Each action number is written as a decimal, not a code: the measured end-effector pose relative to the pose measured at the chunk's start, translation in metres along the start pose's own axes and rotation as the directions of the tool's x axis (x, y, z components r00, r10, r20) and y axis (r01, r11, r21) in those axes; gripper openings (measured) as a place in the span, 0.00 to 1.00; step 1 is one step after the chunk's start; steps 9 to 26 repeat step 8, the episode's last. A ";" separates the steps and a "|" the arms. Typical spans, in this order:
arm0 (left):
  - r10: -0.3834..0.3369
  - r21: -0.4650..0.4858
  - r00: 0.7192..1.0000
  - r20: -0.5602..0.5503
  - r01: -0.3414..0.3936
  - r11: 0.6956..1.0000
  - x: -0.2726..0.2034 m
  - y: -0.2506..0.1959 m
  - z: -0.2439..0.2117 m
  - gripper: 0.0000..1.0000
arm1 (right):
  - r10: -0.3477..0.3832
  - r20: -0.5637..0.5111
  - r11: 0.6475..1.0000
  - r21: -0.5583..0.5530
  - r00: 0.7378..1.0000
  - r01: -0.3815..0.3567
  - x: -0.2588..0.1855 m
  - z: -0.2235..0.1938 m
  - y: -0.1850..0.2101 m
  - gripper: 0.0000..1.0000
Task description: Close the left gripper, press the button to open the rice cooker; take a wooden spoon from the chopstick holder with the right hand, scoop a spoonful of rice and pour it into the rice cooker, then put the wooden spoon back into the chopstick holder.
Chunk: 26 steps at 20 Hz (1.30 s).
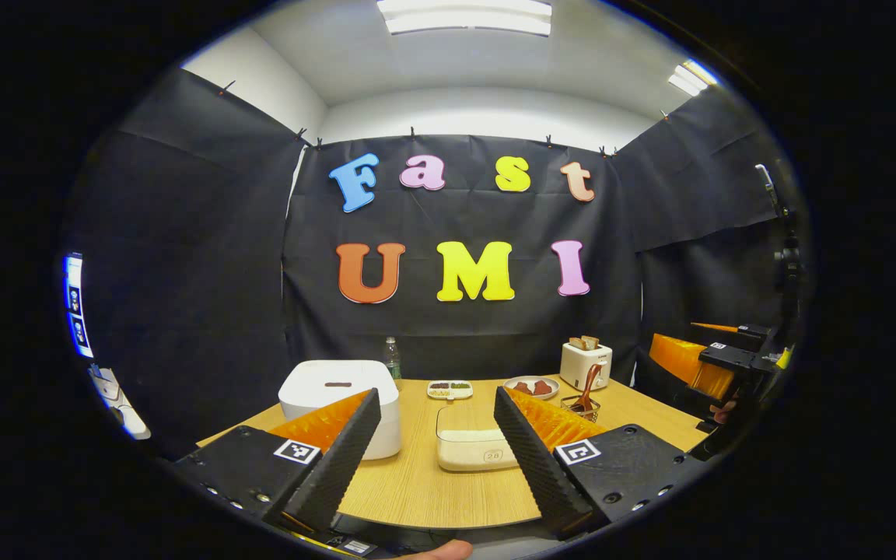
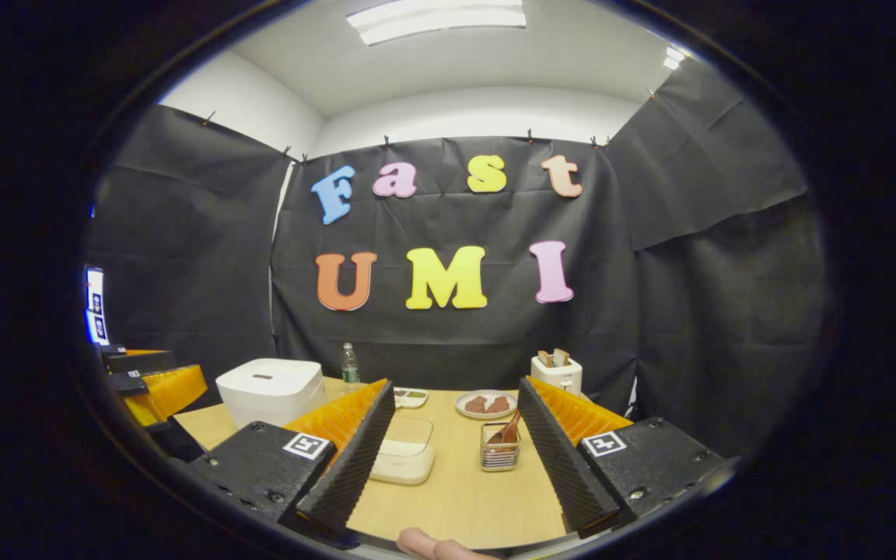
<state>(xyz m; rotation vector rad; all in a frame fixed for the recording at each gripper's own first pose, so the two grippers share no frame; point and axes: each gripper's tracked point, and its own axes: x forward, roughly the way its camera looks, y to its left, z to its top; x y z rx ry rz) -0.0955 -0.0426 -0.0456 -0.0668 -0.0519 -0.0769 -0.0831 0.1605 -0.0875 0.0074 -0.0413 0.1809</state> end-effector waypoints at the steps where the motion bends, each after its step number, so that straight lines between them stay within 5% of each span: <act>1: -0.005 -0.008 1.000 0.001 0.005 1.000 0.000 -0.001 0.000 0.94 | 0.001 0.007 1.000 -0.005 1.000 -0.001 -0.001 0.003 0.001 1.00; 26: 0.014 -0.004 1.000 0.020 -0.014 1.000 -0.003 0.009 0.001 0.95 | 0.016 0.023 1.000 -0.008 1.000 -0.016 -0.004 0.003 0.003 1.00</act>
